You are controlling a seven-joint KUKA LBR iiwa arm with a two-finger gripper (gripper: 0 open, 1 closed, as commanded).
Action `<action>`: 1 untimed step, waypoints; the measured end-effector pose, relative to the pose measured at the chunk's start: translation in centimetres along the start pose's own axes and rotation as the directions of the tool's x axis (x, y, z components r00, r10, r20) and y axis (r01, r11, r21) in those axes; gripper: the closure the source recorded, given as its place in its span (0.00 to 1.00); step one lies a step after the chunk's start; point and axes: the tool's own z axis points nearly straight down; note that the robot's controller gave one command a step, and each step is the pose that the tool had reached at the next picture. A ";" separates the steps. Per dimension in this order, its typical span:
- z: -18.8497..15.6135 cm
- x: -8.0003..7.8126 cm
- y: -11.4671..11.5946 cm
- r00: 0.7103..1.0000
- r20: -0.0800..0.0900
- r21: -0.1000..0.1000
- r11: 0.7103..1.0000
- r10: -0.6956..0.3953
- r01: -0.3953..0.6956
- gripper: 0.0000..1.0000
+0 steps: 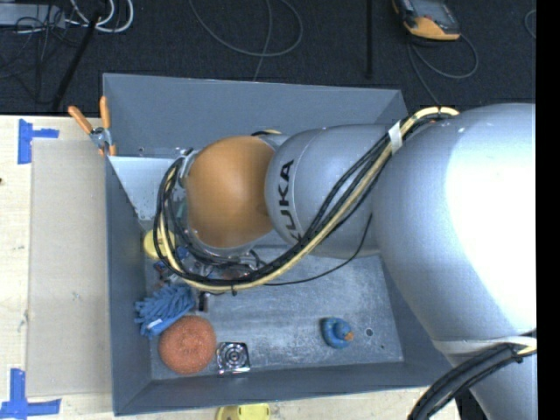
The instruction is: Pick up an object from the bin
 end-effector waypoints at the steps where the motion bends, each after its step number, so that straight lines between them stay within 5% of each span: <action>1: 0.0 0.0 0.0 1.000 0.000 0.000 1.000 0.001 -0.001 1.00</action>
Offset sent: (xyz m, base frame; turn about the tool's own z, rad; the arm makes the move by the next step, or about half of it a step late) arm -0.0158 -0.0186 0.1230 -0.0180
